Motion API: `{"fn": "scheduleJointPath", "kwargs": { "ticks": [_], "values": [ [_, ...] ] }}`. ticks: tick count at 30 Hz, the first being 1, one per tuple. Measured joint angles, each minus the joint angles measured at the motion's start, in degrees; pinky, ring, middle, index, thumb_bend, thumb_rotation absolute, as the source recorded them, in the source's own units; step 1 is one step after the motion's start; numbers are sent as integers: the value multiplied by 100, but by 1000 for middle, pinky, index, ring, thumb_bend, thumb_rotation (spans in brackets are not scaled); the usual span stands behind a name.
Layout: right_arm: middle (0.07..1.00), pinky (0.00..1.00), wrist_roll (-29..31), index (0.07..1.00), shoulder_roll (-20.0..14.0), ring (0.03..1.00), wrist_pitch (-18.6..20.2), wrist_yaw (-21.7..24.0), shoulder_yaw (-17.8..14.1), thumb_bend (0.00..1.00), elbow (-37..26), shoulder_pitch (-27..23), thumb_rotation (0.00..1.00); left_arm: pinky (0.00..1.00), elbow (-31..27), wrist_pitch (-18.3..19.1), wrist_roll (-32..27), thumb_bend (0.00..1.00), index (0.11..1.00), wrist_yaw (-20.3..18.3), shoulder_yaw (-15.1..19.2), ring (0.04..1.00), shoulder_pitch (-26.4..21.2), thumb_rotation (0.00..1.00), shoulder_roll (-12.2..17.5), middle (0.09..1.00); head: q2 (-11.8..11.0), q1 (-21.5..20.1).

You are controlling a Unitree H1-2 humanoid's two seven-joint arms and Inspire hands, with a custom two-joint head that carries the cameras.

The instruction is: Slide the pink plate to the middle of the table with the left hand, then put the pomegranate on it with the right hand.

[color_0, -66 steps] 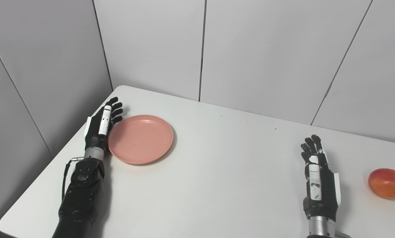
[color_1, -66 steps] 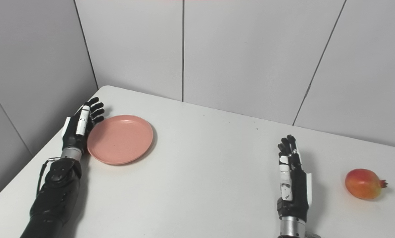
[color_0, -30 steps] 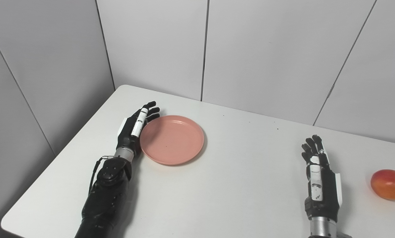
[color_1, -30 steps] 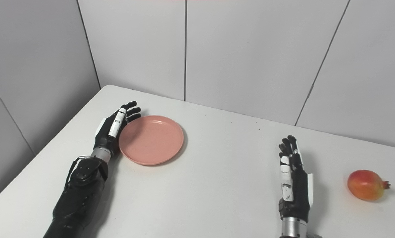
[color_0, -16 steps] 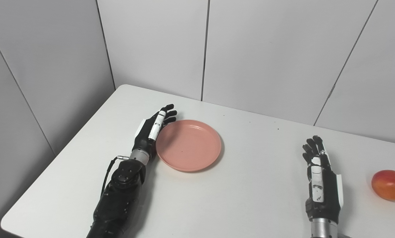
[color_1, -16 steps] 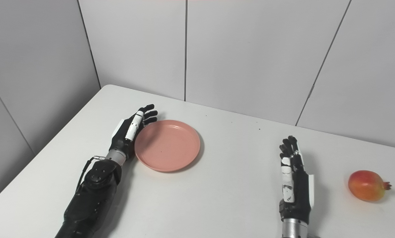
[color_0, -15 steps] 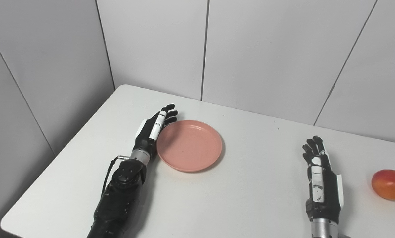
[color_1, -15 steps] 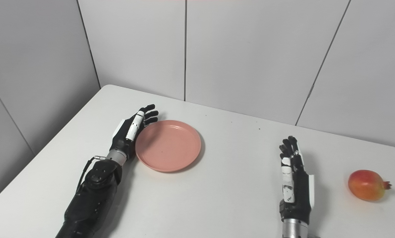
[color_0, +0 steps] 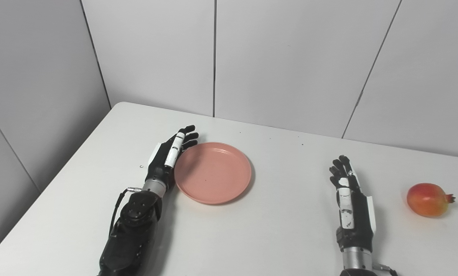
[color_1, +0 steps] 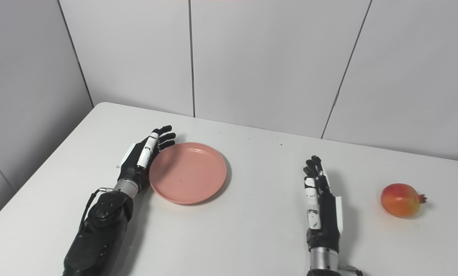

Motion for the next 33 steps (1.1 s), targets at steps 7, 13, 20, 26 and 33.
{"fn": "scheduleJointPath", "kwargs": {
  "ticks": [7,13,20,26,33],
  "values": [
    [905,947,-133,911,52,909,148,-87,33,570,-41,24,957,834,-94,24,244,243,832,-59,-218,858,19,997,-5,855,88,-272],
    [913,950,-258,918,70,912,325,-140,64,586,-62,24,996,840,-226,71,338,266,840,-60,-318,860,78,1000,-72,866,149,-422],
    [907,952,-351,911,90,909,466,-162,89,585,-76,27,1000,864,-519,426,318,275,873,-140,-415,889,150,1000,-206,891,185,-510],
    [909,946,-377,913,101,908,545,-165,90,568,-88,35,1000,868,-906,862,174,275,882,-103,-385,892,260,1000,-512,896,211,-483],
    [915,957,-343,920,102,915,548,-154,94,579,-89,35,1000,878,-1024,935,132,295,891,-104,-418,897,372,1000,-837,907,228,-483]
  ]
}}
